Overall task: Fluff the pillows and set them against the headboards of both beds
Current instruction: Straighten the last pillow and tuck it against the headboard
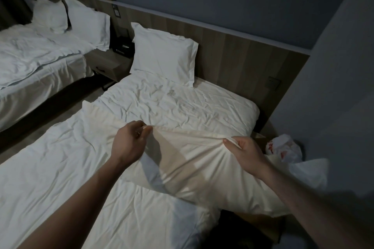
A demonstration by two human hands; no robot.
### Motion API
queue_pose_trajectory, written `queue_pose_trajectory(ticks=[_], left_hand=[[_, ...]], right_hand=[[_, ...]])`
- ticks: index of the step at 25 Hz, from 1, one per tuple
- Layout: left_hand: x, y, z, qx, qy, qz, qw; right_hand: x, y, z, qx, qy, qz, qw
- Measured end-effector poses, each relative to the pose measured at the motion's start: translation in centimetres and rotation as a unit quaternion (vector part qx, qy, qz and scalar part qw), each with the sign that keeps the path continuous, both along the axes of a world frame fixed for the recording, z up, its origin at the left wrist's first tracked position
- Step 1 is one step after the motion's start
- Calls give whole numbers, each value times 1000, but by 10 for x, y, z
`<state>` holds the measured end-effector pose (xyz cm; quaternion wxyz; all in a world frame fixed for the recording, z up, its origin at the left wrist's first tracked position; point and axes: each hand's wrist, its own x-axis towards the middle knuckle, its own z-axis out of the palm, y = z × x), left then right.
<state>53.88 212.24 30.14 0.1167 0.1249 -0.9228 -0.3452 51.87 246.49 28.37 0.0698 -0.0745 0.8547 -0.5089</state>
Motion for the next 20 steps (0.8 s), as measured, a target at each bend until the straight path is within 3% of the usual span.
queue_pose_trajectory(ticks=[10,20], left_hand=[[-78,12,3,7,-1,-24,1000],[-252,77,-31,-6,-37,-2,999]], right_hand=[[-67,15,11,-3,21,-23,1000],[-246,74,-44,-18,-6,-17,1000]])
